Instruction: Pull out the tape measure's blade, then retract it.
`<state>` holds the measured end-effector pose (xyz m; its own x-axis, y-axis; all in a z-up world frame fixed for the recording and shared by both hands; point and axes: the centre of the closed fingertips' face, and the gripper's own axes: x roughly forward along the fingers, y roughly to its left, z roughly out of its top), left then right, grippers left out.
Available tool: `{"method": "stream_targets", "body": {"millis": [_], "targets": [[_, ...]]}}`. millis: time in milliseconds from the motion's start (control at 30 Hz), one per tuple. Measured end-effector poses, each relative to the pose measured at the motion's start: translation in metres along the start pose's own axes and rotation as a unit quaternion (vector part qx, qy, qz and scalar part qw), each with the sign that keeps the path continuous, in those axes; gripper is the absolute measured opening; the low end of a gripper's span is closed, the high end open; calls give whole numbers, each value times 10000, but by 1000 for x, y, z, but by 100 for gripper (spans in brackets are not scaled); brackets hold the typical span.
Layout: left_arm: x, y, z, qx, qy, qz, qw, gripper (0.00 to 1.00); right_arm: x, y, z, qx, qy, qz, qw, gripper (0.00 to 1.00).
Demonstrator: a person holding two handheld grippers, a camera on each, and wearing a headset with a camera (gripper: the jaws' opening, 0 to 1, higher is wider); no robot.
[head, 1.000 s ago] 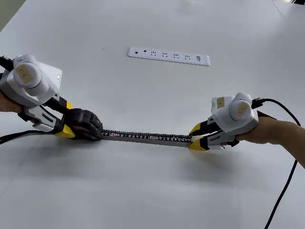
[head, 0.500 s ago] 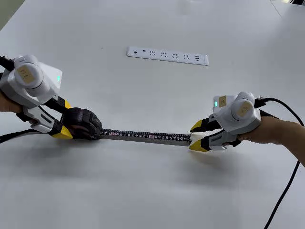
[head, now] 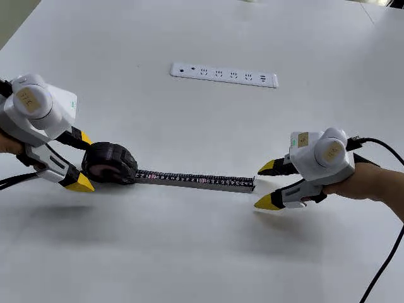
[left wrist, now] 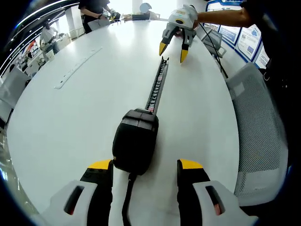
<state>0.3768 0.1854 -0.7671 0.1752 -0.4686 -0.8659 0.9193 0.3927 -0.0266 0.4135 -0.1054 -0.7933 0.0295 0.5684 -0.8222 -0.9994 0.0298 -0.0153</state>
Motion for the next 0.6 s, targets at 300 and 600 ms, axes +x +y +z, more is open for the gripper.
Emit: {"method": "stream_targets", "body": {"millis": [300, 600], "targets": [[-3, -11, -1, -275, -159, 131, 9994, 61, -5, 16, 2, 183, -132, -65, 9997, 48], [-6, -23, -2, -616, -446, 269, 9967, 67, -10, 28, 3, 545, -367, -255, 9975, 55]]}}
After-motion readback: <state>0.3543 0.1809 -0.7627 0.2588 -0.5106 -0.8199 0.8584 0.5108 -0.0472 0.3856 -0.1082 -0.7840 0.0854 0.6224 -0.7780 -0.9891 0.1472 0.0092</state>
